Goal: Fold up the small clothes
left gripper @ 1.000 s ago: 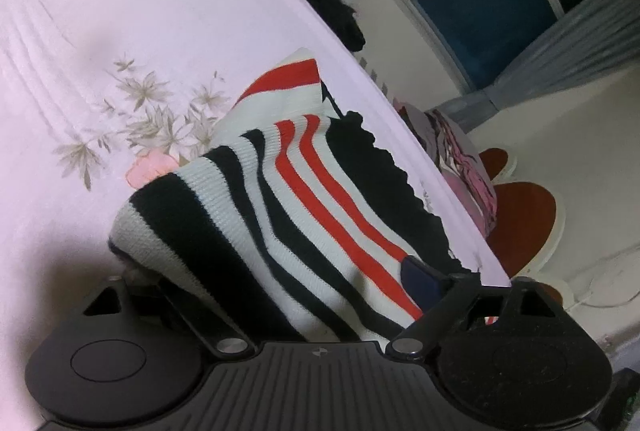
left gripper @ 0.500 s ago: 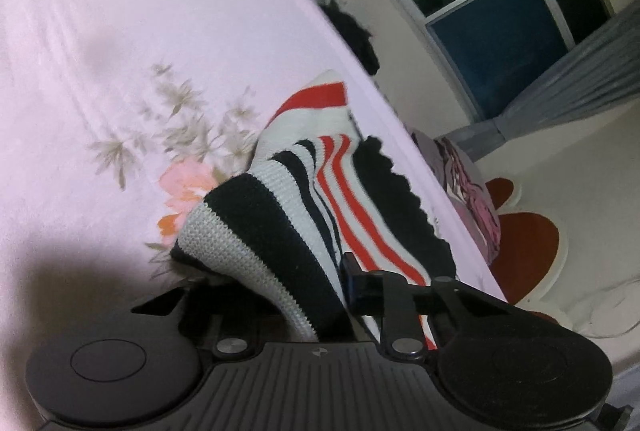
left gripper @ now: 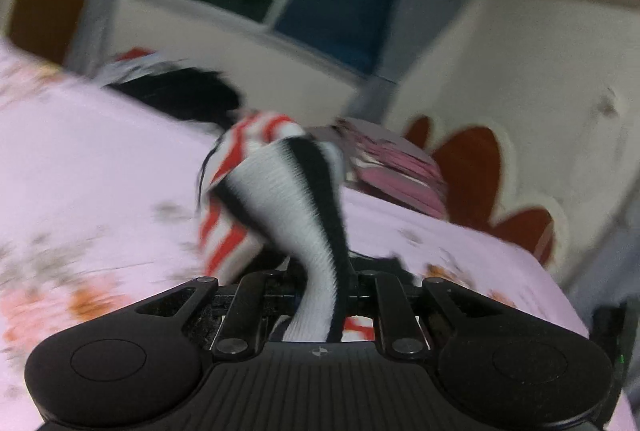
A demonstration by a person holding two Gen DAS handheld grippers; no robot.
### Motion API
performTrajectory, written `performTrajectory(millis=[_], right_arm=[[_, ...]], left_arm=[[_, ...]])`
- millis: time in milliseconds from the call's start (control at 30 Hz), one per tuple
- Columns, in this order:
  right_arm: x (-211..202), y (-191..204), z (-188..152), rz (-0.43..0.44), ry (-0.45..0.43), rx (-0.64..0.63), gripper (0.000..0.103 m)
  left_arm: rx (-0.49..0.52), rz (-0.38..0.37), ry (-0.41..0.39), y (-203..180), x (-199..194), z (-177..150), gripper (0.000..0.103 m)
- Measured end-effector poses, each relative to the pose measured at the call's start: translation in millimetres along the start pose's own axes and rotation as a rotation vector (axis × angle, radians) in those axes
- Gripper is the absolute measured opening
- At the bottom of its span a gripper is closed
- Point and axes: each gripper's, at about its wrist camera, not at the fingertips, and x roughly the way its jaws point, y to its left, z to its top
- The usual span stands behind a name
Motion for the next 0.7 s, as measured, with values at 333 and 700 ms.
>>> performTrajectory(millis=[333, 700], right_arm=[[-45, -110, -12, -0.120, -0.010, 0.149, 0.076], [-66, -144, 13, -0.012, -0.041, 0.252, 0.080]], left_arm=[[0.263, -0.161, 0.227, -106, 33, -68, 0.015], [0.318, -0.210, 0.286, -141, 0, -74, 0.060]])
